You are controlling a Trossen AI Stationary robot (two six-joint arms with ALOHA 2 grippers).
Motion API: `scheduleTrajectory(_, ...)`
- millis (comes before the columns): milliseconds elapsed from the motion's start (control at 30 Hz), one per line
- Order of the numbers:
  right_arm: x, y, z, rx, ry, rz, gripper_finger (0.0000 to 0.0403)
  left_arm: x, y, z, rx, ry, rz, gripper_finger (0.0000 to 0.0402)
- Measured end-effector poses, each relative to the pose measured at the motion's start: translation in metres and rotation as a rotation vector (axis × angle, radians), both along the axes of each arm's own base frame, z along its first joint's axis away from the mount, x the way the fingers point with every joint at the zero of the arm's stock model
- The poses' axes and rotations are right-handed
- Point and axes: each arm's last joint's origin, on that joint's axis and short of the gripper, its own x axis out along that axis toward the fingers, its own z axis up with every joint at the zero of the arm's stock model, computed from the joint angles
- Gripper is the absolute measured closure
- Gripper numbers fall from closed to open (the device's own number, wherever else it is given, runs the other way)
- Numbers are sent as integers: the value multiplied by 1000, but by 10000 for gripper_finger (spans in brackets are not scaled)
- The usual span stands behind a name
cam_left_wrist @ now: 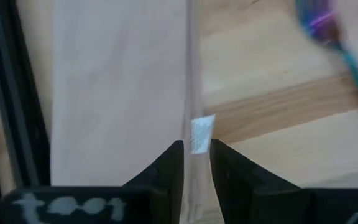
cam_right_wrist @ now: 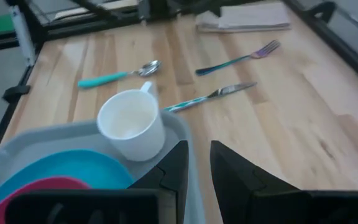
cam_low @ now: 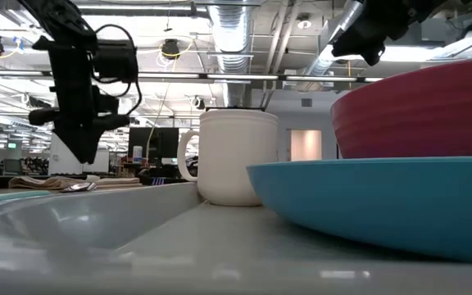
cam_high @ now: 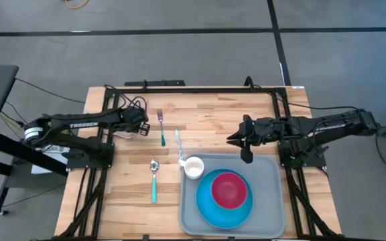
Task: Set up tray
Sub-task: Put the brown napkin on the gray tray
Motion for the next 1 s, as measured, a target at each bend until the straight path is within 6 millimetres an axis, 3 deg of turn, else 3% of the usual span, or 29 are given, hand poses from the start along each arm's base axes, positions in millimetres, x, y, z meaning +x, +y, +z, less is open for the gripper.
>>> scheduleTrajectory(267,-2,-14,2,-22,-11,-52,342,3,8,-22,-81,116,53,334)
scheduleTrajectory(433,-2,-21,2,-24,-6,-87,342,5,13,-30,-137,152,-30,334)
scheduleTrajectory(667,-2,-28,2,-40,-3,-105,342,5,16,-33,-140,187,-94,334)
scheduleTrajectory(1000,-2,-29,2,-30,-3,-97,342,5,19,-32,-52,191,10,334)
